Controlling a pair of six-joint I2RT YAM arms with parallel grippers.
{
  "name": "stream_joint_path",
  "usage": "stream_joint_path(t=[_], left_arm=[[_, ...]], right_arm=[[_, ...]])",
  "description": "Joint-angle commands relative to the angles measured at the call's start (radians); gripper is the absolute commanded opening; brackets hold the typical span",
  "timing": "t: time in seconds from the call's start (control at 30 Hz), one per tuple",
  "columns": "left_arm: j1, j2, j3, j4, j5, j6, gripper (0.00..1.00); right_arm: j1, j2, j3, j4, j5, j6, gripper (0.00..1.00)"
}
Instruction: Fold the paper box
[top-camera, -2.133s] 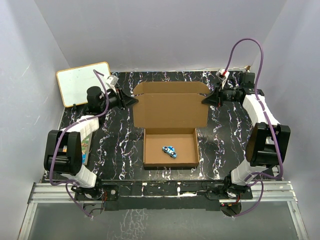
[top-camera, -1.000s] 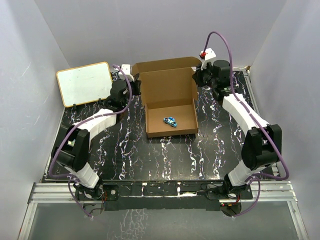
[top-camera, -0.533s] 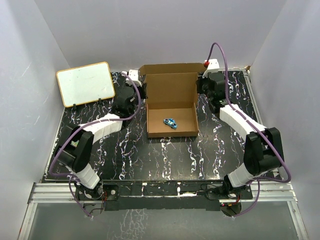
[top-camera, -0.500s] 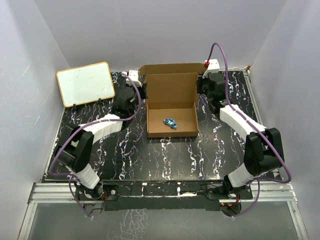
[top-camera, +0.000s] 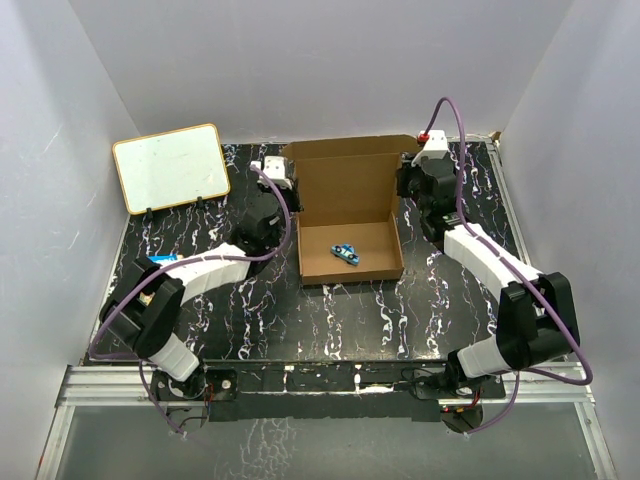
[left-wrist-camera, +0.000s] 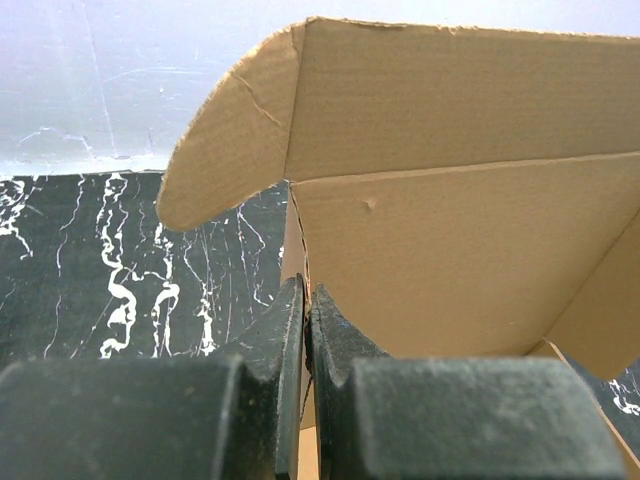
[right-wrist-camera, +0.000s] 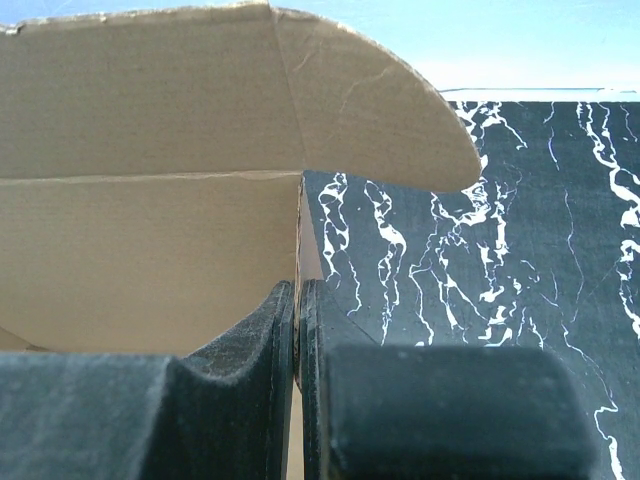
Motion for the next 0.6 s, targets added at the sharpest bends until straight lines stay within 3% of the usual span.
stream_joint_path(t=[0.0, 0.23, 0.57], left_arm=[[-0.100, -0.043, 0.001, -0.018, 0.041, -0.061, 0.00], [-0.173, -0.032, -0.003, -0.032, -0.115, -0.069, 0.00], [-0.218, -0.050, -0.059, -0.005, -0.178, -0.068, 0.00]], right_arm=[[0.072, -0.047, -0.016, 0.045, -0.121, 0.091, 0.08], [0.088, -0.082, -0.075, 0.021, -0.112, 0.093, 0.09], [0.110, -0.127, -0.123, -0.042, -0.113, 0.087, 0.10]])
